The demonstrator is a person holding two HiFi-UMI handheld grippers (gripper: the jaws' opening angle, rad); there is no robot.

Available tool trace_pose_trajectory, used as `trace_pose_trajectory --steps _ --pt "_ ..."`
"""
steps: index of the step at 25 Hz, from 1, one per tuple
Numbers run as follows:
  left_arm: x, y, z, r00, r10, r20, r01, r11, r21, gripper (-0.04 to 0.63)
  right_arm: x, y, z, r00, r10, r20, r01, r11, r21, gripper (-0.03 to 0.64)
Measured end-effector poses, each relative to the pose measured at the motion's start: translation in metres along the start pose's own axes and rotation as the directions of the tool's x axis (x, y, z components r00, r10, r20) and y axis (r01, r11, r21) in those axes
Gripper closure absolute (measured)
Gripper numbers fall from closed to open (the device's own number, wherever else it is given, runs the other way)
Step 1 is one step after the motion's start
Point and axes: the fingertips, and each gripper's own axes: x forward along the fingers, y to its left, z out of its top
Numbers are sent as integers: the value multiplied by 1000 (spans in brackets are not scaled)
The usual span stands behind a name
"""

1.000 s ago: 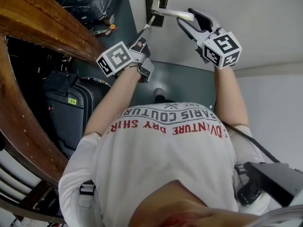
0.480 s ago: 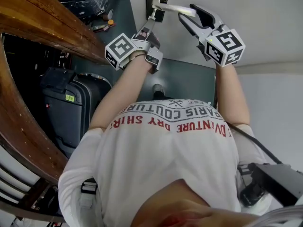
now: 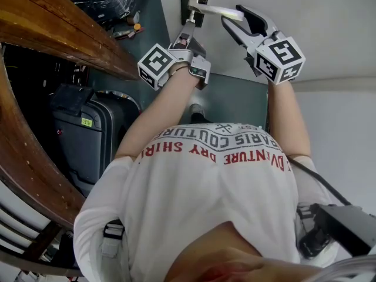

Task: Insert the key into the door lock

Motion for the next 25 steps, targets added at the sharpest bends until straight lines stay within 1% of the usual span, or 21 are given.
trace_pose_trajectory --steps 5,12,19,21,23,25 --pt "5 0 2 999 -6 33 6 1000 -5 572 1 0 0 1000 3 9 -3 1000 0 414" --pt "23 1 6 999 -12 44 14 999 -39 572 0 1 0 1000 24 9 -24 1000 -5 420" --pt "26 -1 7 998 -29 56 31 999 -31 572 1 1 0 1000 30 2 -29 1000 -9 421" --pt "27 -1 7 998 -34 43 34 999 3 572 1 1 0 1000 24 2 -24 1000 -16 420" --pt "28 -4 7 999 -47 5 46 997 64 569 1 0 2 1000 9 10 -9 999 -32 420" --pt "26 -11 7 997 -55 -47 62 986 153 521 -4 -5 9 999 -28 32 29 999 -42 420"
